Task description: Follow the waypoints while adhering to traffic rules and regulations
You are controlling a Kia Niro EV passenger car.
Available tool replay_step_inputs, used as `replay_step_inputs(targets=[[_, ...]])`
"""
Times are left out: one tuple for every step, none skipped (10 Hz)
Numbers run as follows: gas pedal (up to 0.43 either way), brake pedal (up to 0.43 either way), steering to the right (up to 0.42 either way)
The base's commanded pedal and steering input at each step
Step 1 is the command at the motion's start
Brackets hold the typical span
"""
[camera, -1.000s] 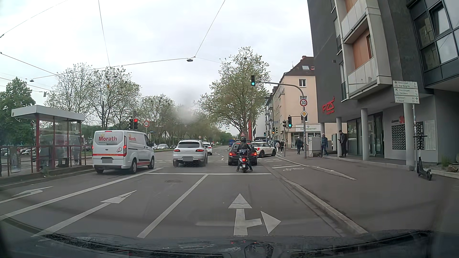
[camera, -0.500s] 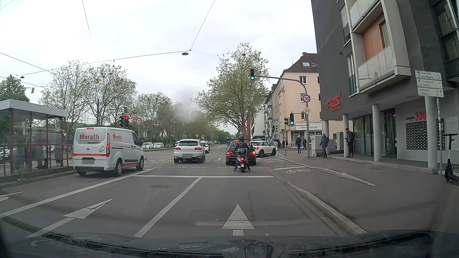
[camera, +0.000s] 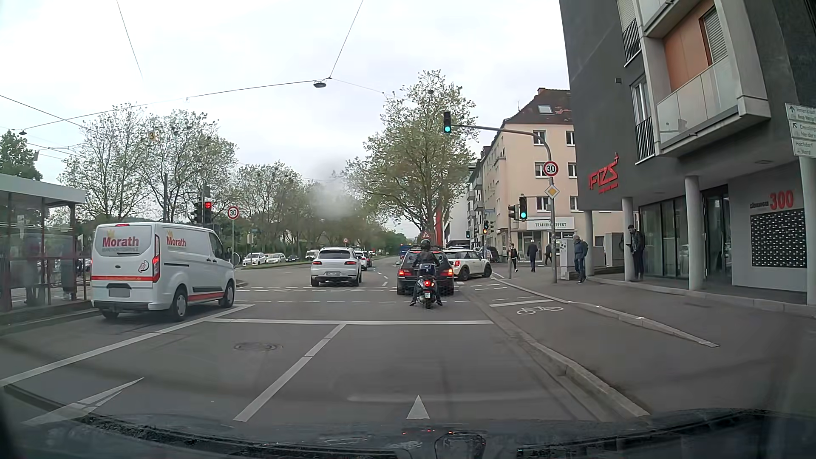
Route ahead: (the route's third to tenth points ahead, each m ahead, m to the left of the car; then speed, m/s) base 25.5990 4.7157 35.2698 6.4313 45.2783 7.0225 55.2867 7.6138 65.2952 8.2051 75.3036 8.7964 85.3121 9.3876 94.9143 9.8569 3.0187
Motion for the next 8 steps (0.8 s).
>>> replay_step_inputs(targets=[[0.000, 0.000, 0.011], [0.000, 0.030, 0.011], [0.000, 0.061, 0.010], [0.000, 0.098, 0.010], [0.000, 0.110, 0.010], [0.000, 0.122, 0.010], [0.000, 0.134, 0.010], [0.000, 0.152, 0.008]])
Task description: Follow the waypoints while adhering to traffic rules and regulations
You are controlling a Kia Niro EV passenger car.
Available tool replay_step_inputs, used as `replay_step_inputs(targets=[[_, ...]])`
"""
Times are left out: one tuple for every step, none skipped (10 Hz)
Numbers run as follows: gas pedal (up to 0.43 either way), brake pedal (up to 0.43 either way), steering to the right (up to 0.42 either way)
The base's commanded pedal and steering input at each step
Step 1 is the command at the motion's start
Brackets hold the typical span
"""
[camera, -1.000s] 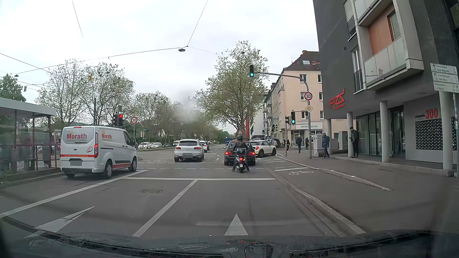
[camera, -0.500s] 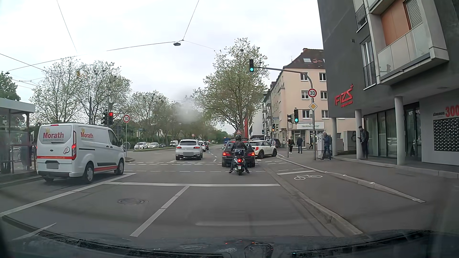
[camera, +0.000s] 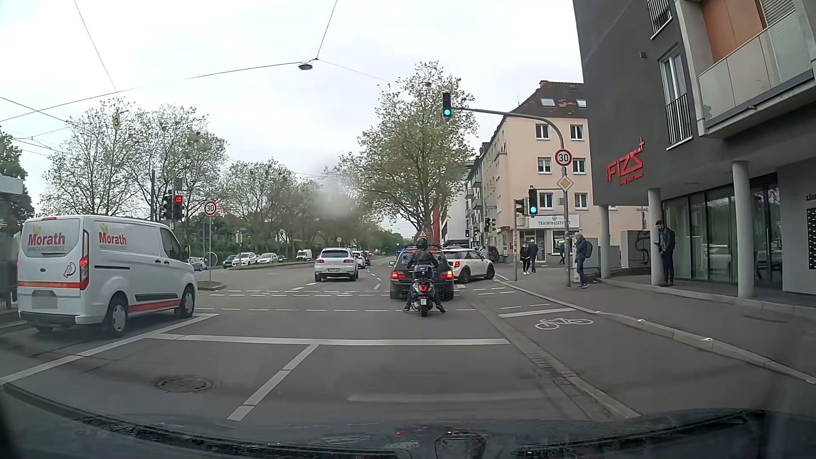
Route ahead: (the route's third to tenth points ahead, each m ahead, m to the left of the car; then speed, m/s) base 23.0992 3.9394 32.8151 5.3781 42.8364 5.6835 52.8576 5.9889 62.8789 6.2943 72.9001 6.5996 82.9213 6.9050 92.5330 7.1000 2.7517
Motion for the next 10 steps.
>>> replay_step_inputs(targets=[[0.000, 0.165, 0.006], [0.000, 0.177, 0.003], [0.000, 0.189, 0.003], [0.000, 0.189, 0.001], [0.000, 0.201, -0.001], [0.000, 0.201, -0.003], [0.000, 0.201, -0.003], [0.000, 0.189, -0.003], [0.000, 0.183, -0.003], [0.000, 0.177, -0.003]])
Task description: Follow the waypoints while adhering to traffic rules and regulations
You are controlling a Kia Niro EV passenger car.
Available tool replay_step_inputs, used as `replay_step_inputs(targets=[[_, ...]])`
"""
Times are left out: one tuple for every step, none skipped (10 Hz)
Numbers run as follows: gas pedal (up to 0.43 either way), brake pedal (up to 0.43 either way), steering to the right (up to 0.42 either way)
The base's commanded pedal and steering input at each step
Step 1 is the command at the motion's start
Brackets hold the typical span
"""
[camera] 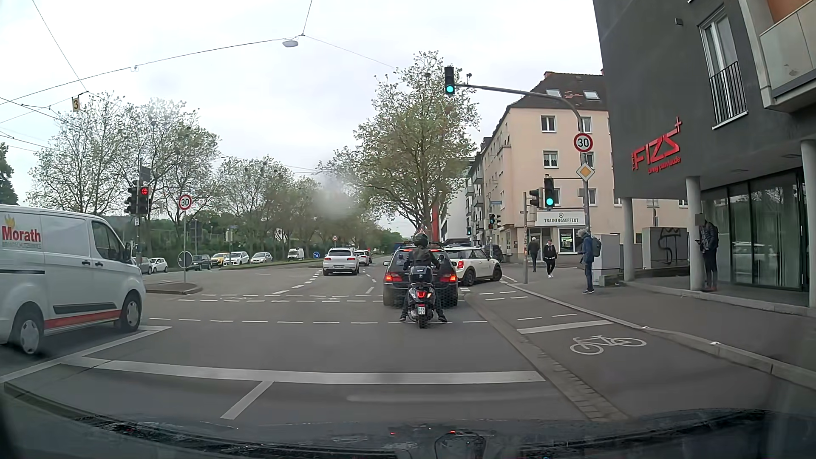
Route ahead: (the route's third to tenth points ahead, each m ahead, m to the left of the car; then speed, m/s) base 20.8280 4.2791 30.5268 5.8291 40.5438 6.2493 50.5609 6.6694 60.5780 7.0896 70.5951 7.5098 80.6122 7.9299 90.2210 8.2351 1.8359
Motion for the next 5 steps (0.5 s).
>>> replay_step_inputs(targets=[[0.000, 0.171, -0.003], [0.000, 0.171, -0.003], [0.000, 0.165, -0.003], [0.000, 0.165, -0.003], [0.000, 0.165, -0.003]])
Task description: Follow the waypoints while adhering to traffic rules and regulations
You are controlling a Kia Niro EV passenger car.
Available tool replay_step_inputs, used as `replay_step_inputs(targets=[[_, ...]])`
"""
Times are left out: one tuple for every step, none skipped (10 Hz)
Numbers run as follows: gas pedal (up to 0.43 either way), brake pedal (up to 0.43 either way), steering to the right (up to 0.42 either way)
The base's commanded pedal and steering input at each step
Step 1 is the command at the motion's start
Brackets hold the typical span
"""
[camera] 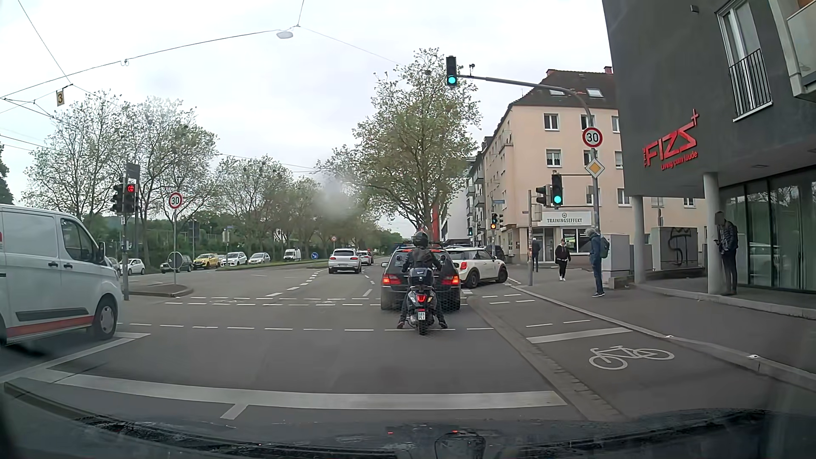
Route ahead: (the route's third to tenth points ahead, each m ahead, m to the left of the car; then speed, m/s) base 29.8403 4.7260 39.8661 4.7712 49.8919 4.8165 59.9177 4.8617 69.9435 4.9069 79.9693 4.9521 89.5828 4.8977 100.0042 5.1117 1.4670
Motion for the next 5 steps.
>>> replay_step_inputs(targets=[[0.000, 0.159, -0.003], [0.000, 0.159, -0.003], [0.000, 0.159, -0.003], [0.000, 0.159, -0.003], [0.000, 0.152, -0.003]])
